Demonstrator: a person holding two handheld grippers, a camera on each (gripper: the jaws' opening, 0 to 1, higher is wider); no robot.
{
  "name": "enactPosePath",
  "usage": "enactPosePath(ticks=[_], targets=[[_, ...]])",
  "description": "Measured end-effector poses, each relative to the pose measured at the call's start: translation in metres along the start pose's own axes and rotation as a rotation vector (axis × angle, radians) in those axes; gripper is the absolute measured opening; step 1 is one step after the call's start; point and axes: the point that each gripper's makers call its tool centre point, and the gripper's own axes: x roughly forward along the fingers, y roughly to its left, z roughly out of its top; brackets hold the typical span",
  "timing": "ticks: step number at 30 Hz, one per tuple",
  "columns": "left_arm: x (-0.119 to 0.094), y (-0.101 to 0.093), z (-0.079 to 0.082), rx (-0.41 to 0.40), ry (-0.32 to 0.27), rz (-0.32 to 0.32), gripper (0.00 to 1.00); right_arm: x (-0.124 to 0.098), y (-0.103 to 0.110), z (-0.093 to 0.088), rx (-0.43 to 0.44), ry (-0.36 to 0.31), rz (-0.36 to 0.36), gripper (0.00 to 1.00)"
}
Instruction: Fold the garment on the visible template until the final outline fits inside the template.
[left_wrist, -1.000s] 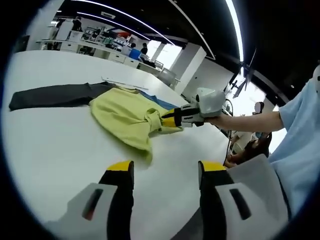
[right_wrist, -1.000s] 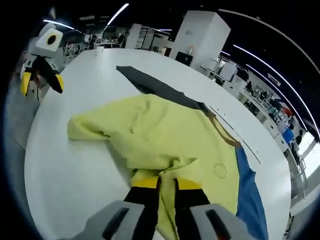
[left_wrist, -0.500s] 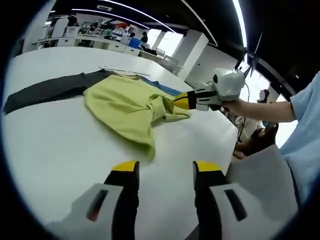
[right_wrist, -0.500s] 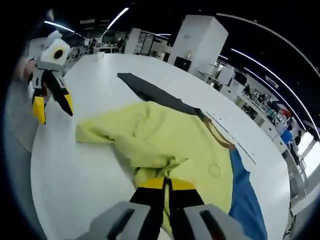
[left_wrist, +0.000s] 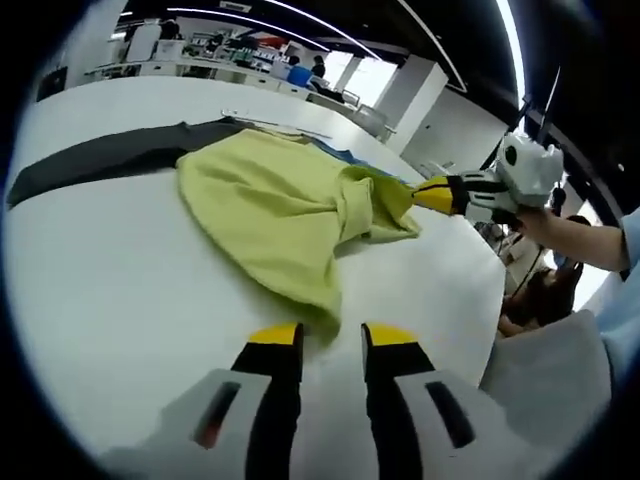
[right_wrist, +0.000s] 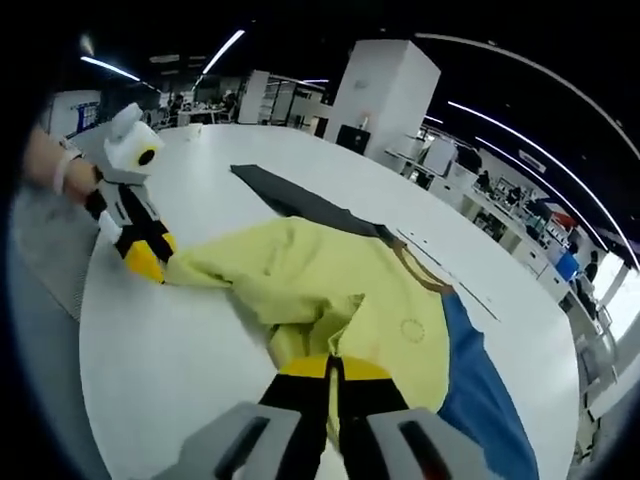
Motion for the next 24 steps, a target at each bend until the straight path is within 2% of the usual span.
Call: enactPosePath(ticks=[3,4,5,11,14,15,18,24], targets=[[0.0,0.001,0.0,-0.046,-0.003,0.003,0.09,-0.008,-0.002,0.0,0.02,-0.012,-0.006,0.0],[0.0,0.002,-0.001,-0.059,-0.001,-0.001,0.02,-0.013,-0.003,0.0,0.023,-0.015,-0.008,0.0],[-0.002,0.002,0.0,-0.077,-0.006,-0.002,0.01,-0.017,-0.003,0.001,0.026,-0.018,-0.012,0.0],[-0.021,-0.002,0.006,-0.171,-0.026,-0.041,0.0,-0.046,-0.001,0.0,0.05,-0.046,-0.02,0.0],[-0.034,-0.011,0.014,-0.185,-0.063,-0.127,0.0,-0.062,-0.001,-0.003,0.066,-0.047,-0.024,0.0],[-0.039,-0.007,0.013,-0.218,-0.054,-0.112,0.0,-0.069,0.0,-0.005,0.069,-0.049,-0.023,0.0],[-0.051,-0.005,0.016,-0.268,-0.061,-0.123,0.0,-0.086,0.0,-0.008,0.092,-0.052,-0.03,0.0],[-0.069,-0.002,0.021,-0.324,-0.078,-0.127,0.0,-0.117,0.005,-0.022,0.116,-0.04,-0.047,0.0]])
